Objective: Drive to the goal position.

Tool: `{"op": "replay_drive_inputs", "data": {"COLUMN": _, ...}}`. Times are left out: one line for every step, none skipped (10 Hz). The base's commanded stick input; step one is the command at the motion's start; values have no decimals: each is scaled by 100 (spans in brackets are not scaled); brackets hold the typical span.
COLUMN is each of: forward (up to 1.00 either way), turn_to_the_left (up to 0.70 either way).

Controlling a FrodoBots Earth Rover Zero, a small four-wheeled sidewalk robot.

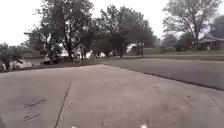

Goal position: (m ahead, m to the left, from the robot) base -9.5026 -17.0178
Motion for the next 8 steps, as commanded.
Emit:
{"op": "replay_drive_inputs", "data": {"forward": 7, "turn_to_the_left": 0}}
{"op": "replay_drive_inputs", "data": {"forward": 6, "turn_to_the_left": 0}}
{"op": "replay_drive_inputs", "data": {"forward": 6, "turn_to_the_left": 0}}
{"op": "replay_drive_inputs", "data": {"forward": 6, "turn_to_the_left": 0}}
{"op": "replay_drive_inputs", "data": {"forward": 7, "turn_to_the_left": 0}}
{"op": "replay_drive_inputs", "data": {"forward": 6, "turn_to_the_left": 0}}
{"op": "replay_drive_inputs", "data": {"forward": 6, "turn_to_the_left": 0}}
{"op": "replay_drive_inputs", "data": {"forward": 7, "turn_to_the_left": 0}}
